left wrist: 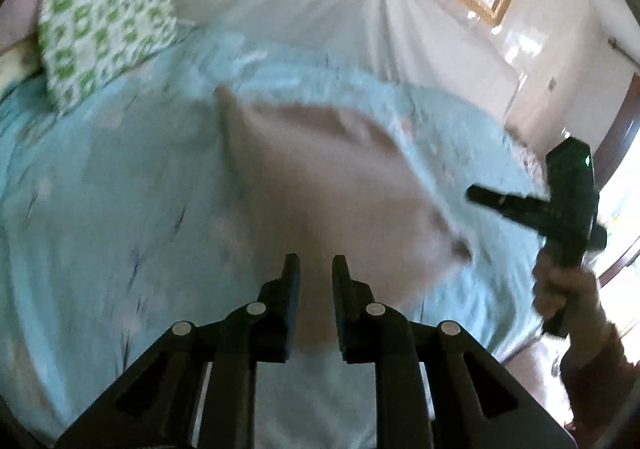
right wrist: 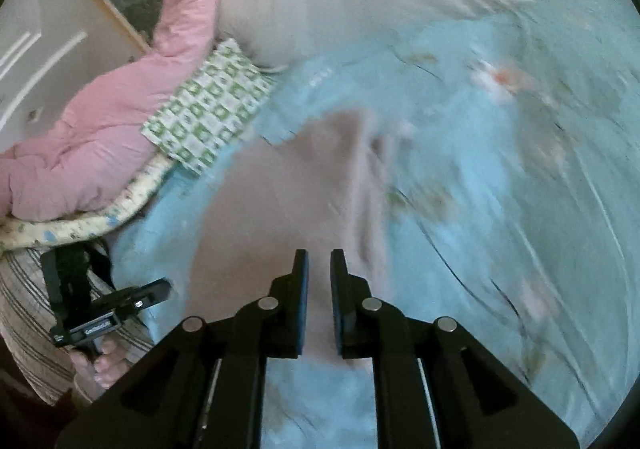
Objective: Fold small clothes
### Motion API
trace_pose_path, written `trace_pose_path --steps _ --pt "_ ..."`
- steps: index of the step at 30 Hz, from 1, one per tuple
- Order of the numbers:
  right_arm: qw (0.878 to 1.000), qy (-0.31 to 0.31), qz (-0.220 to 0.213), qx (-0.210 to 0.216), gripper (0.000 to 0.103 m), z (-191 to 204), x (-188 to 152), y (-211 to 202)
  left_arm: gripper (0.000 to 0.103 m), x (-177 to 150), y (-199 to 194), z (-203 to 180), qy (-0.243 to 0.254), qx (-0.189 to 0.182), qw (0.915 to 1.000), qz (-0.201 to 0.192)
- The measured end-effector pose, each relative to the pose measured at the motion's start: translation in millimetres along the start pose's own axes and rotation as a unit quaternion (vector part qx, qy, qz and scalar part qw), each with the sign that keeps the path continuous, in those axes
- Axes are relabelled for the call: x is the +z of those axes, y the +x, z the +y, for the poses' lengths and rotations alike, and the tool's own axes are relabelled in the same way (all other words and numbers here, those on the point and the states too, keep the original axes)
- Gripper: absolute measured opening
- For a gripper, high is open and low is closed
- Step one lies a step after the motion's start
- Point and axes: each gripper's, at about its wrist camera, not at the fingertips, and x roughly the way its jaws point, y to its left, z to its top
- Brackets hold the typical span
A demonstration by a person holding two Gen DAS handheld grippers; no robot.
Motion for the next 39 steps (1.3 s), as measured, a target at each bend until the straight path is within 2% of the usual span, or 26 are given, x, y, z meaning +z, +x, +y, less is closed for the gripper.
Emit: trace_pose_path --steps 1,3,5,7,10,12,15,16,20,23,27,32,34,36,39 --pt "1.000 -0.013 0.002 0.001 0.012 7 12 13 0.016 12 8 -1 0.003 -0.005 1.0000 -0.004" --pt "1.000 -0.024 0.009 0.004 0.012 13 26 33 0.016 38 32 1 -0.001 0.010 0.9999 -0.007" --pt "1.000 -0.022 0.021 0.007 0.012 13 38 57 0.016 57 53 7 -0.009 0.001 1.0000 0.000" --pt "0.999 -0.025 0.030 -0.010 0.012 9 47 78 0.013 69 76 20 -0.028 0.016 0.9994 0.012" --pt "0.998 -0.018 0.051 -0.024 0.012 -7 51 102 0.012 78 101 39 -0.049 0.012 0.9982 0.031" --pt "0.997 -0.013 0.060 -0.040 0.011 -20 49 115 0.012 76 115 47 -0.046 0.016 0.9974 0.053" --pt "0.997 0.007 0.064 -0.030 0.004 -38 45 125 0.012 66 128 50 -0.039 0.023 0.9974 0.056" --pt "0.998 0.006 0.060 -0.031 0.000 -41 43 126 0.012 64 129 48 -0.032 0.028 0.9976 0.054" --pt "0.998 0.008 0.053 -0.029 0.000 -38 46 115 0.011 64 113 42 -0.035 0.028 0.9981 0.042" --pt "0.998 -0.018 0.035 -0.039 0.004 -18 42 86 0.010 53 79 31 -0.022 0.016 0.9995 0.018" --pt "0.998 -0.045 0.020 -0.025 0.004 4 22 47 0.010 18 32 11 -0.006 -0.032 0.9994 -0.008" --pt "0.999 -0.050 0.020 -0.011 0.004 16 -14 16 0.009 -28 2 -6 -0.012 -0.083 0.9964 -0.008" --pt "0.998 -0.050 0.031 -0.009 0.004 18 -26 16 0.009 -39 6 -12 -0.002 -0.077 0.9970 0.001" --pt "0.997 -0.058 0.042 -0.014 0.004 19 -36 20 0.009 -50 16 -12 -0.002 -0.051 0.9984 0.024" --pt "0.995 -0.060 0.064 -0.057 0.004 11 -47 32 0.009 -56 33 -3 -0.015 -0.032 0.9984 0.044"
